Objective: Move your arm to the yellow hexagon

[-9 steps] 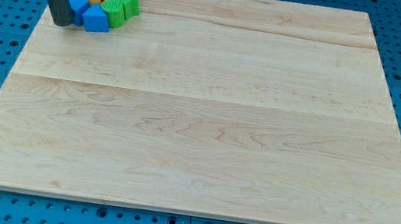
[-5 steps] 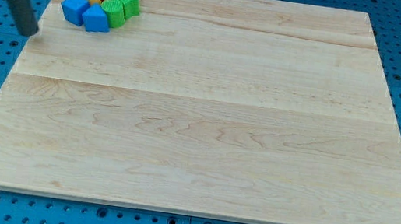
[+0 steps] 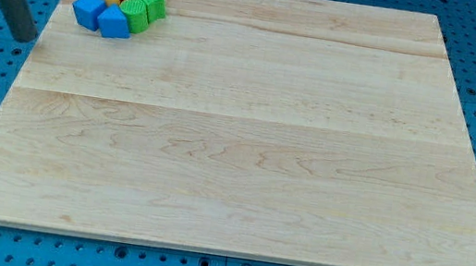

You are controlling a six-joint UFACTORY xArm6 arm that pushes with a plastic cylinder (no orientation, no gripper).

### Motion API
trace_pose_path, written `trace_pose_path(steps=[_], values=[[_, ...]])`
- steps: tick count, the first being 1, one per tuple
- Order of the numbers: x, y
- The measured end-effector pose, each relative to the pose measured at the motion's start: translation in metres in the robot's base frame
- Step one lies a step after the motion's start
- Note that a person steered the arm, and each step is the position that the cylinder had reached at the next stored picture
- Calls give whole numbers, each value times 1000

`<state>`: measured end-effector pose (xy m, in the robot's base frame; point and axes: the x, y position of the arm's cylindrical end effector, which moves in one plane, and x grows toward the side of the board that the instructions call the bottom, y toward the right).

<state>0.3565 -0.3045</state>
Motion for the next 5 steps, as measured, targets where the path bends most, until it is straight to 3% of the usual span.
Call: trace_pose_path(steps=[3, 5], values=[[-7, -1], [-66, 0]])
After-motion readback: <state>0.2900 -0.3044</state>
